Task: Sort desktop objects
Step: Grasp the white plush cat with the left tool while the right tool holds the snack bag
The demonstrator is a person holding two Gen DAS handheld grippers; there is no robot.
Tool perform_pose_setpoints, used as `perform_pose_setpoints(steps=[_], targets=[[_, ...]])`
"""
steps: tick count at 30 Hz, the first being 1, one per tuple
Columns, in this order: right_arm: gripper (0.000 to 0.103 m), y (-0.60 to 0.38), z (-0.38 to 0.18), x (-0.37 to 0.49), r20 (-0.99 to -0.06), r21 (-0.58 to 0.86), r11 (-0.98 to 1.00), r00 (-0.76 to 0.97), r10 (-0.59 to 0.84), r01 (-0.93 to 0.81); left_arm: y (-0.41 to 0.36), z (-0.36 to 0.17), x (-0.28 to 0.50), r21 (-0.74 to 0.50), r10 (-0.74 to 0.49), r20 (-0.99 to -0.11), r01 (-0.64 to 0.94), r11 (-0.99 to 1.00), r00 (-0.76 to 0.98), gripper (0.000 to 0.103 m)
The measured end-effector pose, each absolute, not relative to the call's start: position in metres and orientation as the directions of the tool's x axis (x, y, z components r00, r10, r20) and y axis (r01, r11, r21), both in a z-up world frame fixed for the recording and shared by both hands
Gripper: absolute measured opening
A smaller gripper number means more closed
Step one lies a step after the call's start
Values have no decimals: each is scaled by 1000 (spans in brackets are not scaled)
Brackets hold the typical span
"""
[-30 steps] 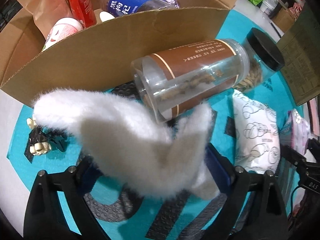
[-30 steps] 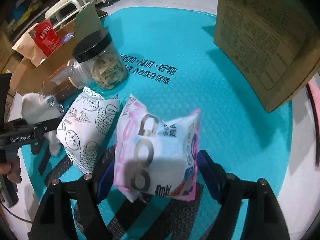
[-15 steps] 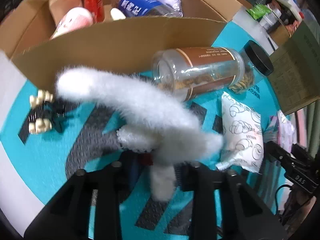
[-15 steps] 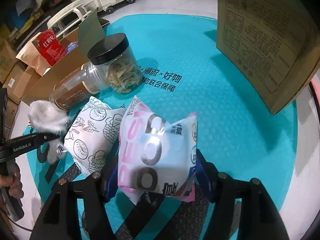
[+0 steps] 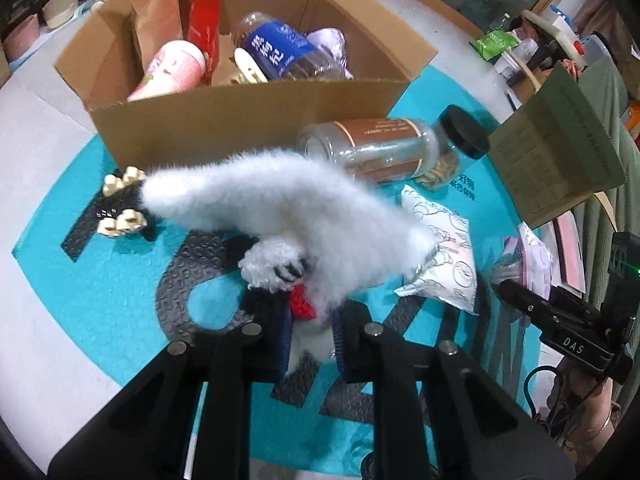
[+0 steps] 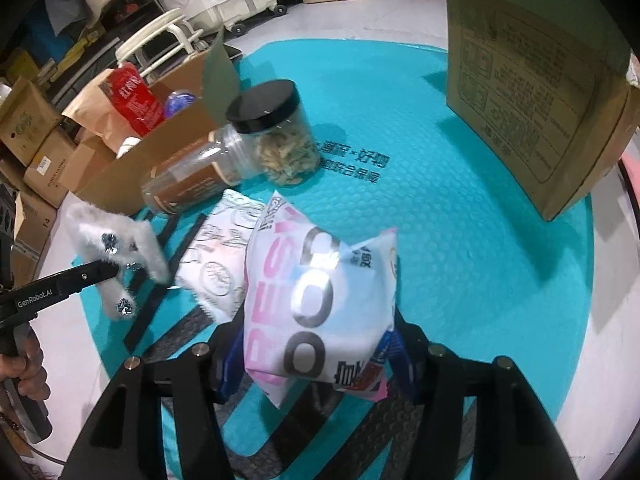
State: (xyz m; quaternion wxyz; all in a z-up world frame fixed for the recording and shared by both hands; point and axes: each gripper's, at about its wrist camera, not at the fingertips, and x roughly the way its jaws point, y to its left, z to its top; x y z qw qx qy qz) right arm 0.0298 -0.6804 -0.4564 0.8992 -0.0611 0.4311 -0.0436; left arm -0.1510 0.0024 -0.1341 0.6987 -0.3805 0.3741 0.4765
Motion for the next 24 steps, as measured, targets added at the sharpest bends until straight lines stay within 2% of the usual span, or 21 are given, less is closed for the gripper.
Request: perform_pose_setpoints(steps=[14,24], targets=[[61,-635,-443,10,-763,-100,992,646,-27,-76,-28,-91,-178,-176,434,-848,-935,307,302,14],[61,-606,-437,3,-760,-92,985,649,26,-147,-39,-70,-179,-106,471,-840,-933,344,269,14]])
